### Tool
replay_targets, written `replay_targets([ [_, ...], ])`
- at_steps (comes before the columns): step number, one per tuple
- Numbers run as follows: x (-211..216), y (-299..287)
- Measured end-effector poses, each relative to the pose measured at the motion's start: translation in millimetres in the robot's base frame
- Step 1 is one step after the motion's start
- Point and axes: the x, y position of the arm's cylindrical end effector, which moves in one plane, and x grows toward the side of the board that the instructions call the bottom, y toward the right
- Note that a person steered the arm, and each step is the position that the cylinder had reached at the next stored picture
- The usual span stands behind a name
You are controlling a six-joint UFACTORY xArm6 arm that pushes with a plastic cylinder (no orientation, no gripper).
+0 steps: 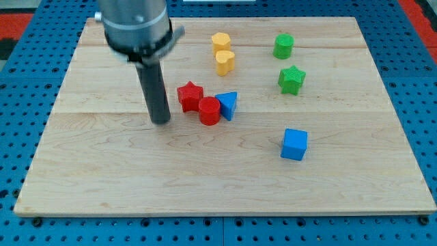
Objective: Keep the blue cube vertically below the blue triangle
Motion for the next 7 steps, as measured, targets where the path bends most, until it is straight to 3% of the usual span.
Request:
replay_targets([
  [1, 82, 130],
  [2, 94, 197],
  [4, 18, 165],
  [6, 52, 273],
  [7, 17, 276],
])
